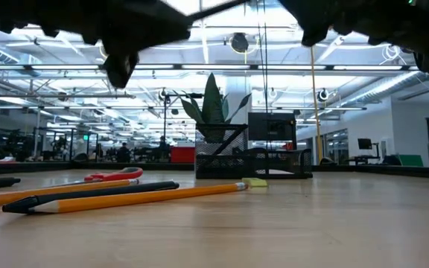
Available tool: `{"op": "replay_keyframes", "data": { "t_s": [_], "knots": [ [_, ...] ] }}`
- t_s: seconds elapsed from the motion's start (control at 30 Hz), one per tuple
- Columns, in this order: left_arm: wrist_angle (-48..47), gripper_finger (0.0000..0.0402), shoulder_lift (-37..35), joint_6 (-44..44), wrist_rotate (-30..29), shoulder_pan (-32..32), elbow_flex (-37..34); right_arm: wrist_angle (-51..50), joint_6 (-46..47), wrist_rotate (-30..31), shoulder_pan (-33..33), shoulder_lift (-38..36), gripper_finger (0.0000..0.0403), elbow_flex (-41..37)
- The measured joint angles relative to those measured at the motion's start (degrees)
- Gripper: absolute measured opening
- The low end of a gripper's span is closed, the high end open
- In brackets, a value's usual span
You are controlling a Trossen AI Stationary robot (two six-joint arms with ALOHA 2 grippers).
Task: Pick and place office supplies into organizer
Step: Put the black pen into the black desk organizer
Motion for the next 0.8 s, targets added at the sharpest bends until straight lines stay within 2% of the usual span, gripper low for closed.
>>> {"op": "replay_keyframes", "data": {
  "t_s": [0.07,0.2,0.4,0.67,0.8],
  "knots": [
    [0.98,0.0037,-0.02,1.3,0.57,0.5,0.04,-0.25,3.22,-0.22,-0.8,0.0,0.022,0.15],
    [2.3,0.0028,-0.02,2.22,0.6,1.37,0.0,1.67,9.85,-4.41,-2.65,-0.06,0.0223,0.28],
    [3.02,0.0041,-0.02,3.21,0.68,2.06,0.0,0.15,15.56,-4.47,-5.03,1.9,0.022,1.12],
    [2.98,0.0033,-0.01,3.24,0.94,2.06,0.0,0.52,16.17,-4.74,-6.77,7.72,0.0226,6.8],
    [2.98,0.0028,0.0,3.21,0.92,2.06,0.0,0.44,15.95,-7.18,-7.01,8.25,0.0221,8.43]
  ]
}}
